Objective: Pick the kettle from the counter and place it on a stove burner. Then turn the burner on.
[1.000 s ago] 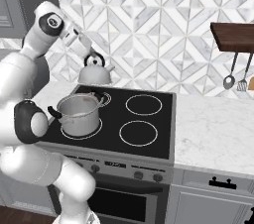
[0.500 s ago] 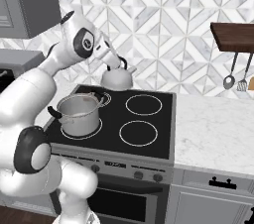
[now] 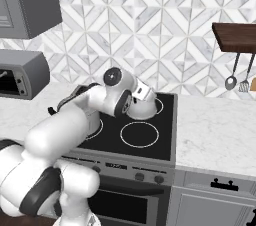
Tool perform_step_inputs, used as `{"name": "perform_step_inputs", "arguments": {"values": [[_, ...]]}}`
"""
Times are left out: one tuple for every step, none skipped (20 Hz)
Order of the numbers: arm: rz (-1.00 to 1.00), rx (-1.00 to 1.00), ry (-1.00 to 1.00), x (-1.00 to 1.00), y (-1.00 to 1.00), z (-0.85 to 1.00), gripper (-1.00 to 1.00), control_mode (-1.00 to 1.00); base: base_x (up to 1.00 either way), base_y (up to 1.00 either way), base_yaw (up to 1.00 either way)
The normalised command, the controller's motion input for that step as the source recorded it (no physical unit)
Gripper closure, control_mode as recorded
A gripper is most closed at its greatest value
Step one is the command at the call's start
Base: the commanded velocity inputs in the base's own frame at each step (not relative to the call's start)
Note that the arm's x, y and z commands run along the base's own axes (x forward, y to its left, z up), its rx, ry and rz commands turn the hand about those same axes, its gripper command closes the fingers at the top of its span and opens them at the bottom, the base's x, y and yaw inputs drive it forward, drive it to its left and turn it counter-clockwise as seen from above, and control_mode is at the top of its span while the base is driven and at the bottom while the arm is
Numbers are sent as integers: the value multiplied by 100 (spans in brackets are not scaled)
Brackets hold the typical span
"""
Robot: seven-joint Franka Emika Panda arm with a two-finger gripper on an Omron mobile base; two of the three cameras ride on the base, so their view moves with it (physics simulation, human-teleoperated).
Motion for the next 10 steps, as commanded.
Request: {"name": "perform_step_inputs", "arguments": {"values": [[16, -18, -6, 0, 0, -69, 100, -100, 0, 0, 0], [17, -11, -13, 0, 0, -65, 100, -100, 0, 0, 0], [15, -8, -20, 0, 0, -64, 100, -100, 0, 0, 0], [13, -1, -24, 0, 0, -59, 100, -100, 0, 0, 0], [12, 0, -25, 0, 0, -54, 100, -100, 0, 0, 0], [10, 0, -21, 6, 0, -46, 100, -100, 0, 0, 0], [11, 0, -21, 3, 1, -49, 100, -100, 0, 0, 0], [9, 3, -15, 31, 0, -38, 100, -100, 0, 0, 0], [8, 0, -9, 21, 9, -50, 100, -100, 0, 0, 0], [9, 0, -2, 38, 10, -46, 100, -100, 0, 0, 0]]}}
